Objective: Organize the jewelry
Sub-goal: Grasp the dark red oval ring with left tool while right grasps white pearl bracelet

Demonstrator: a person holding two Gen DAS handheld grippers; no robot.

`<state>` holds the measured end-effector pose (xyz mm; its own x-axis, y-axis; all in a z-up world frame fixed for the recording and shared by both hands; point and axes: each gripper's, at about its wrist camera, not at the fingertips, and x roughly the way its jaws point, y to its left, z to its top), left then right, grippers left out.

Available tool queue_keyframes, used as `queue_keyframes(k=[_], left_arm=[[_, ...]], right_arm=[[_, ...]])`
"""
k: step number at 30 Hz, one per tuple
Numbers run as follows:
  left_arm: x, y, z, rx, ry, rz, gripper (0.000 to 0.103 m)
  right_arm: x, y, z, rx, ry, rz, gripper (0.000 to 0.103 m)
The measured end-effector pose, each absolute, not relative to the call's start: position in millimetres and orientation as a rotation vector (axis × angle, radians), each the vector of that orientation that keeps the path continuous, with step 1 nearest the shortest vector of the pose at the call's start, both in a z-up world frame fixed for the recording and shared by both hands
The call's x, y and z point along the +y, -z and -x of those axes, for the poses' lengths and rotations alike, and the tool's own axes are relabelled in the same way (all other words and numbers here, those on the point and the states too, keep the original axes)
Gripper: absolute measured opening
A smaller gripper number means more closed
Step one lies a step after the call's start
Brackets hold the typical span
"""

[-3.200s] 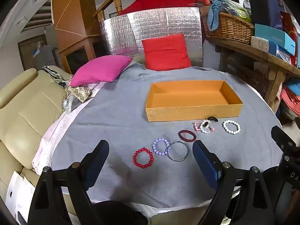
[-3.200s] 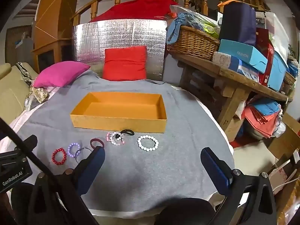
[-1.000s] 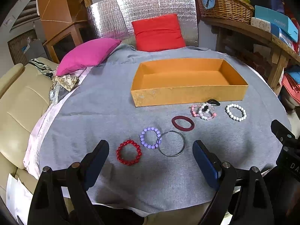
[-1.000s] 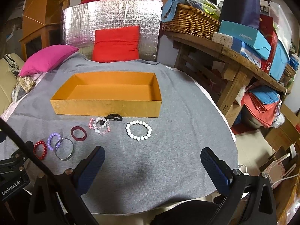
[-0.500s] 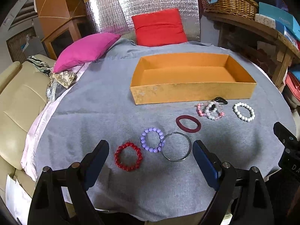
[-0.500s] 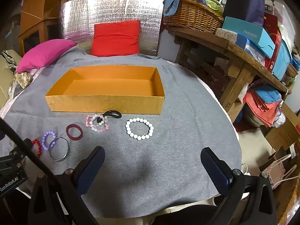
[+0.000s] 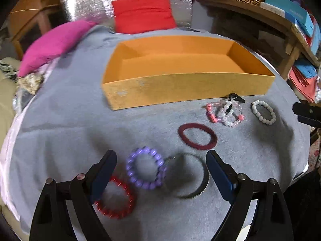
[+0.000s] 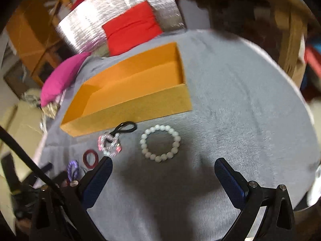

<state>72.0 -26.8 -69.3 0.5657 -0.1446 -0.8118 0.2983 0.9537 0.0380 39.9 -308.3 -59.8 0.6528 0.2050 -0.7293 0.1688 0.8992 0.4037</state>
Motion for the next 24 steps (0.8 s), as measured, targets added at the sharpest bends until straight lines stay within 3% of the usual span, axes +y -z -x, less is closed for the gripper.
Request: queue_keyframes(k=[3, 6, 8, 11, 13, 15, 16, 18, 20, 24], left_arm=[[-37.7, 73.5, -87.2, 0.946, 0.291, -0.189, 0.091], [-44.1, 81.7, -103.6, 0.975, 0.331, -0.159, 0.091], [-43.0, 88.5, -111.3, 1.006, 0.341, -0.121, 0.091], [-40.3, 97.1, -118.8, 1.039, 0.346, -0.082, 0.090], [-40.0, 100.3, -122.0, 1.053, 0.348, -0.058, 0.081], [-41.1, 103.0, -125.2, 1.065, 0.357, -0.043, 0.072], [-42.0, 104.1, -126.2, 1.067, 0.352, -0.047, 0.068], [-46.8, 104.8, -125.8, 1.057, 0.350, -0.072, 0.065], [-52.4, 105.3, -125.6, 1.053, 0.372, -0.080, 0.059], [-55.2, 100.3, -121.4, 1.033, 0.390, -0.111, 0.032]], right_arm=[[-323.2, 67.6, -53.3, 0.908, -0.001, -0.493, 0.091], [-327.6, 77.0, -66.6, 0.960, -0.003, -0.472, 0.078], [-321.5, 83.4, -78.2, 0.997, -0.006, -0.432, 0.064], [-311.0, 92.5, -94.5, 1.044, 0.015, -0.352, 0.053], [-307.2, 93.5, -101.1, 1.052, 0.033, -0.317, 0.050], [-303.7, 94.1, -106.9, 1.052, 0.061, -0.270, 0.041], [-301.5, 95.8, -108.5, 1.058, 0.080, -0.238, 0.032], [-296.7, 96.0, -111.1, 1.056, 0.099, -0.197, 0.028], [-290.4, 95.1, -110.8, 1.041, 0.108, -0.158, 0.017], [-278.3, 91.0, -107.6, 1.013, 0.121, -0.090, 0.013]])
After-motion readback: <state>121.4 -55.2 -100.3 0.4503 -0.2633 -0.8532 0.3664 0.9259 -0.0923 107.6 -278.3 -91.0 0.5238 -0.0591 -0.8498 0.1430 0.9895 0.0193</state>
